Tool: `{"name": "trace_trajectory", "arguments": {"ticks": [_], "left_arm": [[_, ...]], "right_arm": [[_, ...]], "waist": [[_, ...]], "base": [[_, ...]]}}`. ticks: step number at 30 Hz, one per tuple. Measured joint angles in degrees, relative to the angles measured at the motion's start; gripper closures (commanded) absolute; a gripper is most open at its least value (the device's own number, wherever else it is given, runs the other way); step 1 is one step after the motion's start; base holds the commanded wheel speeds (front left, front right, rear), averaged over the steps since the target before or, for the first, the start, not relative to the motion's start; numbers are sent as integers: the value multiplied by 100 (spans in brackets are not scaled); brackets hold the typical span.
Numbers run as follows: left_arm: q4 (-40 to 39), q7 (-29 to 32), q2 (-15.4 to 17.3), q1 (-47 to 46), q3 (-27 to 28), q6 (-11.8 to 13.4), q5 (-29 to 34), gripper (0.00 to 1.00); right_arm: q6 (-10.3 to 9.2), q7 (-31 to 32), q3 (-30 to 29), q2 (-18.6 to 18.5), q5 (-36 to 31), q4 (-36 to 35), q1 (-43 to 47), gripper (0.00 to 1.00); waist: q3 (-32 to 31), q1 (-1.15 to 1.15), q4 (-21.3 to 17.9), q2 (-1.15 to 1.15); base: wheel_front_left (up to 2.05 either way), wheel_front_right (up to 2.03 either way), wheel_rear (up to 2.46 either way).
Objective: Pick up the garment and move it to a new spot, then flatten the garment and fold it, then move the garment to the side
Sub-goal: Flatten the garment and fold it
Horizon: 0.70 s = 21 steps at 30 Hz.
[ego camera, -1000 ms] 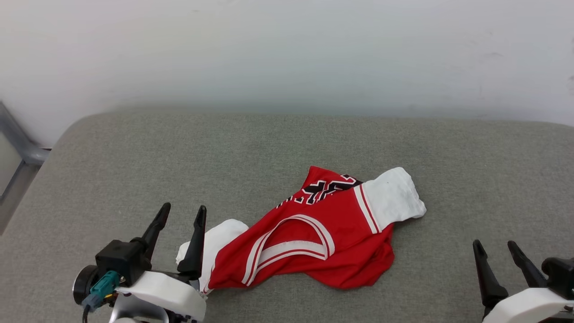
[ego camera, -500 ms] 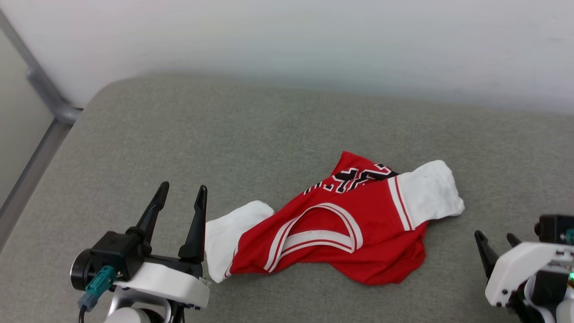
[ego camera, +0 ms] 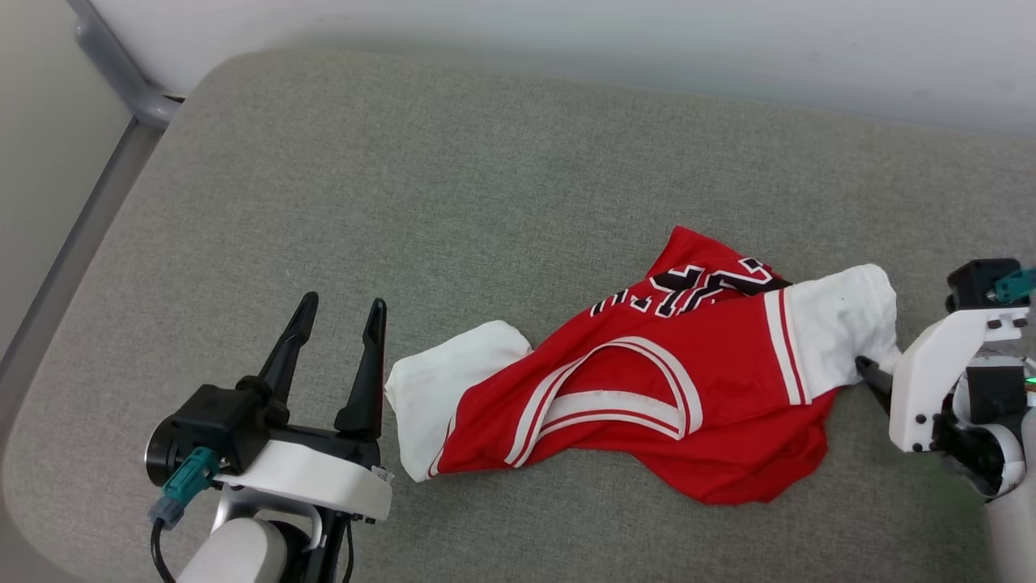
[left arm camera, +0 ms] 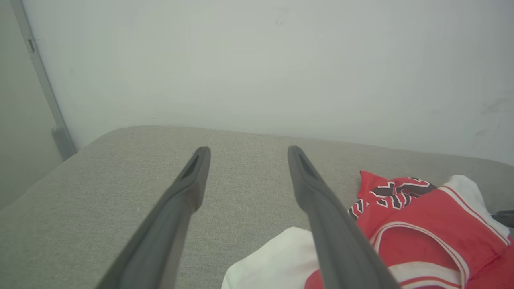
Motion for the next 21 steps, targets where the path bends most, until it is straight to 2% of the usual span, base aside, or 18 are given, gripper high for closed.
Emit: {"name": "trace_trajectory", "arguments": {"ticks": [7,8,9,12,16,21], "left_arm": [[200,-42,-109,-71,52,-115,-5,0],[221,-43,-120,-77,66,-138,-5,0],[240,-43,-120,-80,77,-151,-5,0],[304,-49,-127,-80,112,-157,2,0],[407,-51,-119,-38,137,-169,3,0],[520,-38,-46,179,171,-137,-33,0]], "right_arm": [[-1,610,405,-163,485,563,-124,0],[-1,686,424,-170,539,590,-133,55],[-2,744,452,-171,588,608,-151,100],[-1,700,489,-178,742,610,-152,100],[4,143,400,-183,635,438,-75,100],[1,-423,-25,-169,287,-237,322,100]], "waist": [[204,0,51,0],[211,0,43,0],[218,-1,32,0],[205,0,-20,0],[77,0,-95,0],[-197,-1,-230,0]], "base": [[0,0,0],[0,0,0],[0,0,0],[0,0,0],[0,0,0],[0,0,0]]}}
